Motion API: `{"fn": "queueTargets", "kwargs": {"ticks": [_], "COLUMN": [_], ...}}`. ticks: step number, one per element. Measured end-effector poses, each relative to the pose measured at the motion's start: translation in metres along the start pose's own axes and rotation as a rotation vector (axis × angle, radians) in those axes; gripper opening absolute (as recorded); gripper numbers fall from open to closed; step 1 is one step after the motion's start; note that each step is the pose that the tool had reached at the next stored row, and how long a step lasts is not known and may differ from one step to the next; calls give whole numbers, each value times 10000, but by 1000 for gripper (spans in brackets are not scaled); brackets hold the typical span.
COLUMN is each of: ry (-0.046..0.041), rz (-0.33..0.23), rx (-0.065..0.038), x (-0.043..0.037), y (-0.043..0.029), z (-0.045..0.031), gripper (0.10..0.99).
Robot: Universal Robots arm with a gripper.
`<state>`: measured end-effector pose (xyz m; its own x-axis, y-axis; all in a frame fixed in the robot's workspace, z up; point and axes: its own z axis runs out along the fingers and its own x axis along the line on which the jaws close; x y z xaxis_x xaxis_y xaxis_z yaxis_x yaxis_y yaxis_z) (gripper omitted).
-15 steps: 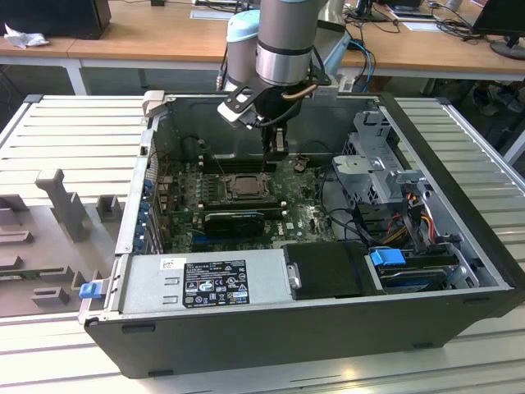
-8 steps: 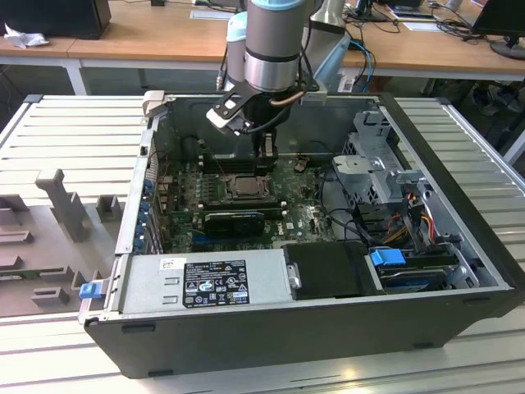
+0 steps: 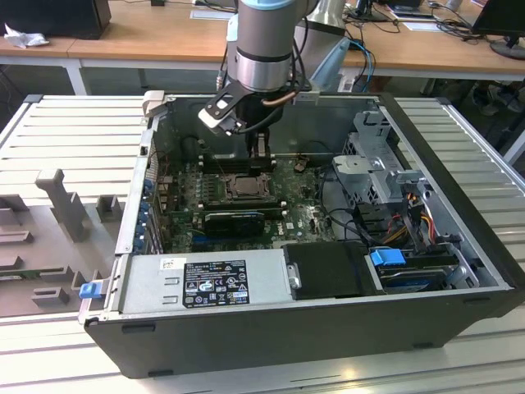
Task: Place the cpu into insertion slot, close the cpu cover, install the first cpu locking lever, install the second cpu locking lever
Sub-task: 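Close the cpu cover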
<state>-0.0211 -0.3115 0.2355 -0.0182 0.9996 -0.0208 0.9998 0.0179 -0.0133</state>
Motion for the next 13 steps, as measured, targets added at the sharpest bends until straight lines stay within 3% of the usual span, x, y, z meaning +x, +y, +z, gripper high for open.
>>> {"fn": "queueTargets", "kwargs": {"ticks": [13], "ry": [0], "rz": [0], "rx": [0], "x": [1], "y": [-78], "z": [1], "gripper": [106]}}
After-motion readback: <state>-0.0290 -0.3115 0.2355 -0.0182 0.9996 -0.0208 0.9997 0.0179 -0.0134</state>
